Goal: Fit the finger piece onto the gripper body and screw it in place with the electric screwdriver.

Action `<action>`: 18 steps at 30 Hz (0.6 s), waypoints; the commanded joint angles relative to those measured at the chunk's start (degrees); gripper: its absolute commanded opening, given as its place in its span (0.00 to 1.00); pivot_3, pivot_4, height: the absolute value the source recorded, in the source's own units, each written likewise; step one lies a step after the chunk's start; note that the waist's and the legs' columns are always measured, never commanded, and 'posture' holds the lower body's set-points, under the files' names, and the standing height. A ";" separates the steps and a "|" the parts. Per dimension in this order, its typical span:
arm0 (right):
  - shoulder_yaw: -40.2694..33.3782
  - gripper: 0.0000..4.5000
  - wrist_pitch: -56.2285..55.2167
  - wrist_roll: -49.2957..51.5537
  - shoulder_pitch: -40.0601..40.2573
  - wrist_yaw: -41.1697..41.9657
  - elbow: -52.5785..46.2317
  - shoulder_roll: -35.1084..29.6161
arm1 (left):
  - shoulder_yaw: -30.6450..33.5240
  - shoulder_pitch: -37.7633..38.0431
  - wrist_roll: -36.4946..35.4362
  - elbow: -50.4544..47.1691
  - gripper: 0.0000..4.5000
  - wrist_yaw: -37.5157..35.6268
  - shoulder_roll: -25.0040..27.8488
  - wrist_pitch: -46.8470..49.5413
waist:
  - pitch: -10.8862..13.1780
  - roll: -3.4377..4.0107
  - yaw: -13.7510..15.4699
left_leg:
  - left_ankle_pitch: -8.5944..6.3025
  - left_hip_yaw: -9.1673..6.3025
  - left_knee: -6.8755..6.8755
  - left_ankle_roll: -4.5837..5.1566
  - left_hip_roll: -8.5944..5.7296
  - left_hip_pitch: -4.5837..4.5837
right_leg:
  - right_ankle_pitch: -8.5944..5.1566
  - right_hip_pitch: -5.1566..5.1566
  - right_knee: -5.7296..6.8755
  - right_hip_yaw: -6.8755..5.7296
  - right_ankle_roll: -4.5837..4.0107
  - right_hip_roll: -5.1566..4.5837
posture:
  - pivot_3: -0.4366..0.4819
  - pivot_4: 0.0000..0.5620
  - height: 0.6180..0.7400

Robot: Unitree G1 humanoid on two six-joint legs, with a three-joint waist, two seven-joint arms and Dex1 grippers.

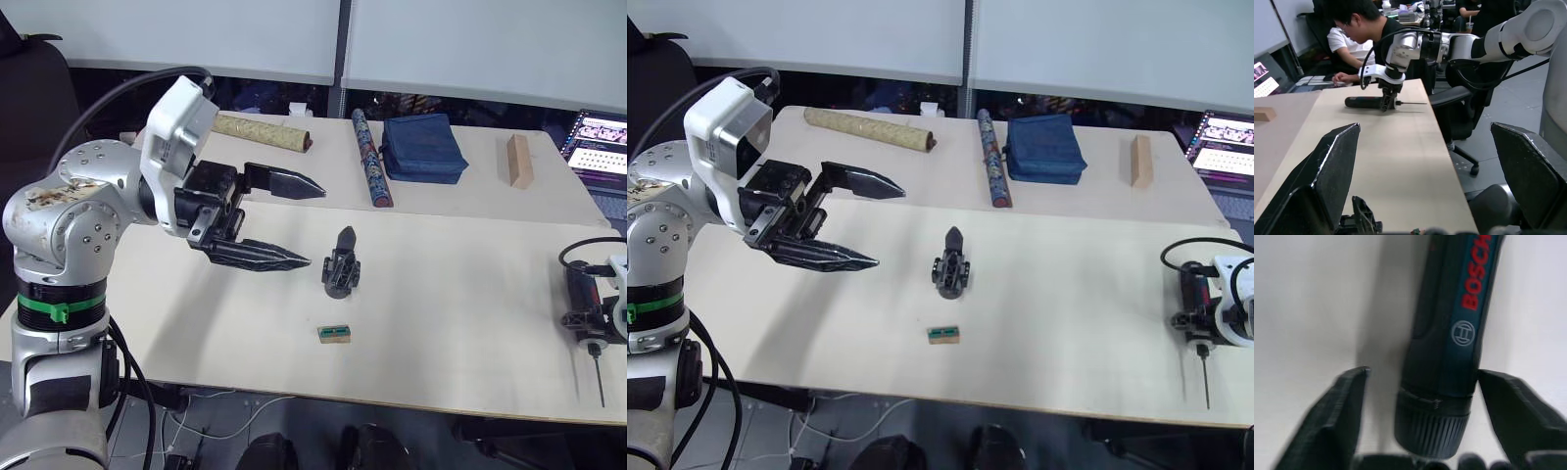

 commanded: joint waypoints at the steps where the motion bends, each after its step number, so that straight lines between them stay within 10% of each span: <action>1: 0.83 0.51 -4.50 -1.90 -1.80 1.32 2.24 -0.50 | -0.16 -1.08 0.17 -0.88 1.00 -0.41 1.07 -1.94 | 0.01 0.01 -0.07 | 0.00 0.00 0.00 0.00 0.00 0.00 | 0.00 0.00 0.00 0.00 0.00 0.00 | 0.48 0.27 1.00; 9: 10.05 0.42 -26.93 0.13 8.17 33.06 -18.91 -11.10 | -4.60 2.58 7.73 0.43 1.00 -4.91 2.70 -12.95 | 0.44 0.73 -0.53 | 0.00 0.16 0.00 -0.01 0.03 0.05 | 0.00 -0.14 0.06 0.30 0.01 0.16 | 0.48 0.27 1.00; 18: 25.08 0.42 -34.34 -14.20 -5.68 40.84 -8.90 -6.93 | -6.02 1.26 9.47 2.55 1.00 -5.01 2.06 -15.85 | 0.48 0.70 -0.22 | 0.00 0.28 0.12 -0.02 0.07 0.04 | 0.00 -0.14 0.03 0.85 0.01 0.46 | 0.48 0.27 1.00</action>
